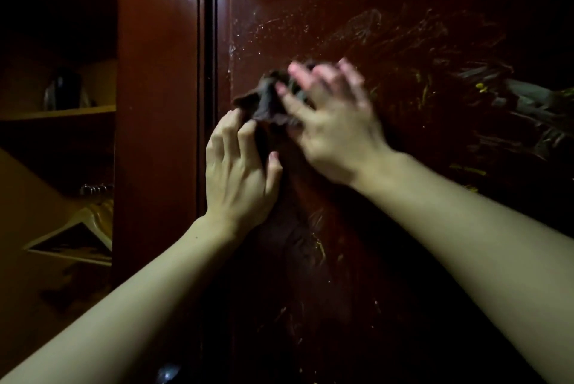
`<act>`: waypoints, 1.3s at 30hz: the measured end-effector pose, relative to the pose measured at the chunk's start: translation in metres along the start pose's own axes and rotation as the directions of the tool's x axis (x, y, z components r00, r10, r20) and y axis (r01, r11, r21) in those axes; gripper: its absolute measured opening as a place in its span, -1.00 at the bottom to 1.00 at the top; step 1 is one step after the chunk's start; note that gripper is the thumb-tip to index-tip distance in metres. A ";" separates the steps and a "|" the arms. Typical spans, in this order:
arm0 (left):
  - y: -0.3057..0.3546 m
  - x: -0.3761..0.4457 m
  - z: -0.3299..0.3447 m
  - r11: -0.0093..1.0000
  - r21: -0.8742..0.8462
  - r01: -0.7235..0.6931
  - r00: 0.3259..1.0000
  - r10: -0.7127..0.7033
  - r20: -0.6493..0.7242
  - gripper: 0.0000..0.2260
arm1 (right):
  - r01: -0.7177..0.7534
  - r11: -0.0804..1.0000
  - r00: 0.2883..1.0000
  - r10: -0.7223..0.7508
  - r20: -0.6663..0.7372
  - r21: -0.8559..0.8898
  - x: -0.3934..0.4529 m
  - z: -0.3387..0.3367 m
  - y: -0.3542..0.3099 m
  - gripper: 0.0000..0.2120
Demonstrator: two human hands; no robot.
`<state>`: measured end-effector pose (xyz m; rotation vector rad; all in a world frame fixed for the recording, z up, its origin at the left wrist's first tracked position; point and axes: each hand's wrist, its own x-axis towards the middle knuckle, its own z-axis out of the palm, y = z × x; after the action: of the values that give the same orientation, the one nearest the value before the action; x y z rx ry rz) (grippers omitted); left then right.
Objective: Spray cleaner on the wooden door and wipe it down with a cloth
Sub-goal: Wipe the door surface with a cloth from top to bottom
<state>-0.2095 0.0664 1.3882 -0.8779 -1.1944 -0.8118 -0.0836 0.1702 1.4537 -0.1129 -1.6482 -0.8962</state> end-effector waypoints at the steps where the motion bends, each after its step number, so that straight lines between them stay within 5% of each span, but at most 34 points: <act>1: -0.001 0.000 0.001 0.999 -0.032 0.004 1.000 -0.003 0.023 -0.52 | -0.085 0.996 0.995 0.086 0.042 -0.020 0.009 -0.005 0.011 -0.46; 4: -0.001 0.002 -0.002 0.996 -0.078 0.050 0.993 -0.041 0.109 -0.44 | -0.379 0.925 0.919 0.375 0.121 0.014 0.031 -0.022 0.040 -0.46; 6: -0.002 0.003 -0.003 0.993 -0.107 0.058 0.992 -0.045 0.116 -0.44 | -0.449 0.883 0.892 0.435 0.119 0.138 0.037 -0.024 0.039 -0.46; 11: -0.003 0.001 -0.004 0.967 -0.219 0.133 0.990 -0.121 0.066 -0.46 | -0.006 0.986 0.998 -0.003 0.055 0.165 0.021 0.002 -0.023 -0.47; 14: -0.002 0.000 -0.006 0.959 -0.224 0.172 0.985 -0.161 0.065 -0.46 | 0.062 0.992 0.998 -0.061 -0.020 0.109 0.021 0.009 -0.018 -0.58; 20: 0.000 0.002 -0.005 0.968 -0.216 0.130 0.991 -0.128 0.024 -0.36 | -0.408 0.911 0.911 0.411 -0.033 0.059 0.048 -0.003 0.021 -0.65; 22: 0.000 0.001 -0.004 0.959 -0.253 0.130 0.991 -0.133 0.004 -0.36 | -0.286 0.956 0.955 0.290 -0.061 0.063 0.053 0.001 0.004 -0.59; 24: 0.000 0.001 -0.004 0.946 -0.291 0.141 0.989 -0.150 -0.008 -0.35 | 0.013 0.996 1.000 -0.010 -0.027 0.084 0.053 0.010 -0.014 -0.49; 27: 0.001 0.002 -0.005 0.945 -0.293 0.147 0.988 -0.155 -0.005 -0.35 | 0.257 0.963 0.962 -0.263 0.077 0.085 0.058 0.010 -0.022 -0.45; 30: -0.001 0.001 -0.004 0.967 -0.227 0.114 0.993 -0.112 0.018 -0.37 | 0.012 0.998 0.991 -0.020 0.130 0.061 0.077 0.002 -0.003 -0.48; 32: -0.001 0.001 -0.003 0.978 -0.181 0.103 0.995 -0.100 0.024 -0.38 | -0.275 0.961 0.958 0.271 0.098 0.028 0.089 -0.005 0.018 -0.50; 34: 0.000 0.002 -0.003 0.979 -0.171 0.115 0.993 -0.113 0.020 -0.38 | -0.414 0.908 0.909 0.410 0.069 0.060 0.097 -0.010 0.025 -0.54; 36: 0.001 0.002 -0.003 0.975 -0.182 0.130 0.991 -0.130 0.008 -0.38 | -0.330 0.938 0.943 0.322 0.090 0.103 0.097 -0.010 0.011 -0.50; 39: -0.001 0.001 -0.002 0.970 -0.208 0.127 0.991 -0.132 -0.010 -0.36 | 0.059 0.989 0.983 -0.080 0.166 0.132 0.087 -0.005 -0.025 -0.47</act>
<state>-0.2097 0.0643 1.3896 -0.9637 -1.1698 -1.0648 -0.1183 0.1159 1.5170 -0.0458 -1.8752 -0.8508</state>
